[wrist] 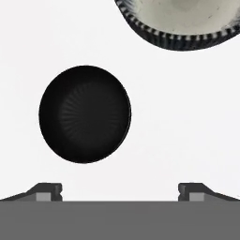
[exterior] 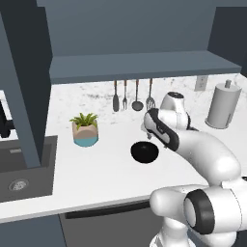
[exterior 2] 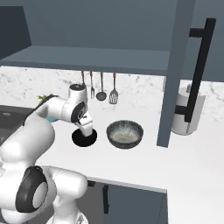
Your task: Pick up the bowls on the counter and stack them on top of one another in the open cabinet. Place the smaller bowl on top of the larger bowl.
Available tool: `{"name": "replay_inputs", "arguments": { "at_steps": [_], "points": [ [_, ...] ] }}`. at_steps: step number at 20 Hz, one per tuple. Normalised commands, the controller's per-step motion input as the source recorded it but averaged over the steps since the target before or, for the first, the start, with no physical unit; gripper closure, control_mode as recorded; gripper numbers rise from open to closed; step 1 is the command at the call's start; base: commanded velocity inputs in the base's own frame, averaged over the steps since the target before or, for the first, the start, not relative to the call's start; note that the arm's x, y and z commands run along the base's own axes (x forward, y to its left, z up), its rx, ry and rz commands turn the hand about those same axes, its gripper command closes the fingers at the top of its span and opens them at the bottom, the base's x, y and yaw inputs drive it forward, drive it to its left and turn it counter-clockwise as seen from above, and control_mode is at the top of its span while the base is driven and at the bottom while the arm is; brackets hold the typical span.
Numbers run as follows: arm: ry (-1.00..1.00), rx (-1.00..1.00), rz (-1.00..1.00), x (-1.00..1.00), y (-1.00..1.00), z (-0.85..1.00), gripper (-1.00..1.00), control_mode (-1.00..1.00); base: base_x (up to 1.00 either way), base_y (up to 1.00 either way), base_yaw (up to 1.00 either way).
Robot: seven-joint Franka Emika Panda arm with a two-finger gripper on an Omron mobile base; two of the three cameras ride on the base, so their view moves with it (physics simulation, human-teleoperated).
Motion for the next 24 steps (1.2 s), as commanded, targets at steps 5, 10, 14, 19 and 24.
{"name": "replay_inputs", "arguments": {
  "at_steps": [5, 10, 14, 19, 24],
  "points": [
    [0.12, -0.04, -0.01, 0.54, 0.02, -0.25, -1.00, -1.00, 0.00, 0.00, 0.00],
    [0.04, -0.02, 0.01, 0.08, -0.08, -0.43, -1.00, -1.00, 0.00, 0.00, 0.00],
    [0.00, 0.00, 0.03, -0.09, -0.31, -0.52, -1.00, -1.00, 0.00, 0.00, 0.00],
    [-0.02, 0.00, 0.02, 0.11, -0.09, -0.42, -1.00, -1.00, 0.00, 0.00, 0.00],
    [-0.01, 0.00, 0.03, 0.27, 0.07, -0.37, -1.00, -1.00, 0.00, 0.00, 0.00]
  ]
}}
